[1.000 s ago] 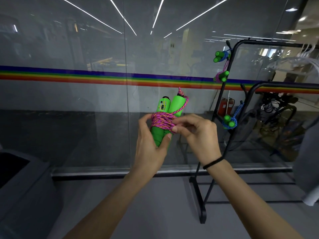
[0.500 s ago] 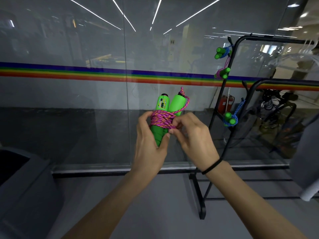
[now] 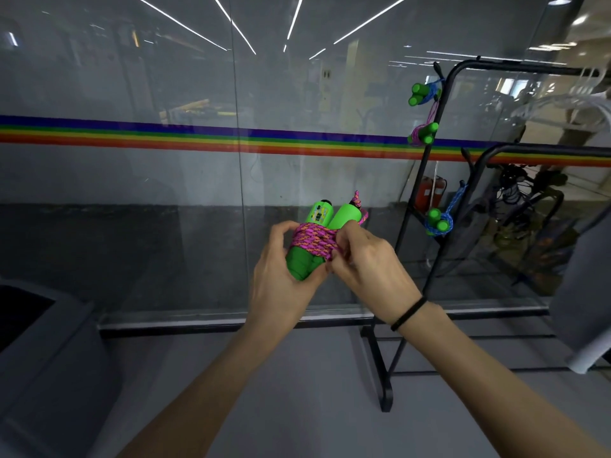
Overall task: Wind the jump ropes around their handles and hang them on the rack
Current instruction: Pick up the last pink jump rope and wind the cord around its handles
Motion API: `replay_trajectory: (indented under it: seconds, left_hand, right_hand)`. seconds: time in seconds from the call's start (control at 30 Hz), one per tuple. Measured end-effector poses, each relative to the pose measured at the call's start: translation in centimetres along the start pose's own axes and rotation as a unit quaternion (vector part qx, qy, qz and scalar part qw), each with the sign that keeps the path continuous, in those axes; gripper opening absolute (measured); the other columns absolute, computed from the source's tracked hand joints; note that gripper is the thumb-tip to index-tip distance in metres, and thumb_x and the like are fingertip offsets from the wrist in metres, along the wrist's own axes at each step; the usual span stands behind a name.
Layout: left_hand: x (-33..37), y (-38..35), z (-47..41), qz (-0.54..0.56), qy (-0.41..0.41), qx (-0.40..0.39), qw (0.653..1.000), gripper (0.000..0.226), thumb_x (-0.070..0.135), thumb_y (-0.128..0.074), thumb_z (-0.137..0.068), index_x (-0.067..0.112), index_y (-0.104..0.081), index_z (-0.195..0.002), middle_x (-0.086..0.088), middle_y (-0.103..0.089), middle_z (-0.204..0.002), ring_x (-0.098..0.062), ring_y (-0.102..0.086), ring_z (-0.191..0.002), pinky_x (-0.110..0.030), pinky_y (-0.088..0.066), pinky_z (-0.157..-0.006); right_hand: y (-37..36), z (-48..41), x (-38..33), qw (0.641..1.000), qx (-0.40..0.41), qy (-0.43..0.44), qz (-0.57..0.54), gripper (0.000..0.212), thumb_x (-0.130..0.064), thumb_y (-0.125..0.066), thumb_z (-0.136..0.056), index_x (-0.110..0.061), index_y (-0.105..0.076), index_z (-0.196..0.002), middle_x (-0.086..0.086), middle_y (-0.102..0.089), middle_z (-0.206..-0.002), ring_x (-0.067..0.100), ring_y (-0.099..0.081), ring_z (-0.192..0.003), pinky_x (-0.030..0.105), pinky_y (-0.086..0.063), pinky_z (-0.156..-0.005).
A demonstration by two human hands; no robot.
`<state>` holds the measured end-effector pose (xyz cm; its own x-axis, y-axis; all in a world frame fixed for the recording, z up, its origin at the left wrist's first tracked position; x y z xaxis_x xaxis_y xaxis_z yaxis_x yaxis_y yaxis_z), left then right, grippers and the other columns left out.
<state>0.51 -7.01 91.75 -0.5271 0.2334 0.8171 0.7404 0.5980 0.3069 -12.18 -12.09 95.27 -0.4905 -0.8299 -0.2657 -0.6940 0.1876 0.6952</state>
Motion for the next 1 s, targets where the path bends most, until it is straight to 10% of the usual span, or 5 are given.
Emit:
replay_trajectory:
  seconds: [0.27, 0.57, 1.0]
  left_hand:
    - [0.3, 0.1, 0.4, 0.062, 0.036, 0.016, 0.997, 0.055, 0.033, -0.082, -0.064, 0.040, -0.046, -0.106, 0.000, -0.061, -0.069, -0.023, -0.065, -0.062, -0.045, -0.055, -0.057]
    - [-0.5, -0.3, 0.8, 0.036, -0.018, -0.019, 0.999, 0.061, 0.016, -0.076, -0.072, 0.033, -0.038, -0.117, 0.011, -0.053, -0.084, -0.007, -0.058, -0.075, -0.006, -0.041, -0.062]
    - [0.5, -4.1, -0.2, 0.042, -0.020, -0.042, 0.998, 0.057, 0.014, -0.074, -0.072, 0.034, -0.040, -0.113, 0.003, -0.060, -0.078, -0.014, -0.061, -0.069, -0.025, -0.041, -0.057]
  right_hand:
    - [0.5, 0.5, 0.3, 0.990, -0.008, -0.061, -0.125, 0.009, -0.010, -0.068, -0.076, -0.009, -0.063, -0.083, -0.004, -0.060, -0.075, 0.011, -0.058, -0.074, 0.018, -0.049, -0.069]
    - [-0.1, 1.0, 1.1, 0.996, -0.010, -0.024, -0.084, 0.012, -0.010, -0.069, -0.072, -0.010, -0.061, -0.081, -0.003, -0.058, -0.078, 0.007, -0.056, -0.072, 0.018, -0.047, -0.071]
    - [1.3, 1.8, 3.0, 0.997, 0.009, -0.082, 0.003, 0.032, -0.039, -0.038, -0.078, -0.009, -0.045, -0.084, 0.014, -0.054, -0.081, 0.036, -0.054, -0.071, 0.044, -0.040, -0.062]
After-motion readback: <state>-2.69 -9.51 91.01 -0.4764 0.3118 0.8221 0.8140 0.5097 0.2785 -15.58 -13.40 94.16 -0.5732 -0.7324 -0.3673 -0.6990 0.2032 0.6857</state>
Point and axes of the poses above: each hand's wrist, its own z-axis away from the middle knuckle, its own y-axis out of the back of the hand, x = y × z, the point moved 2 cm from there along -z, towards the middle knuckle
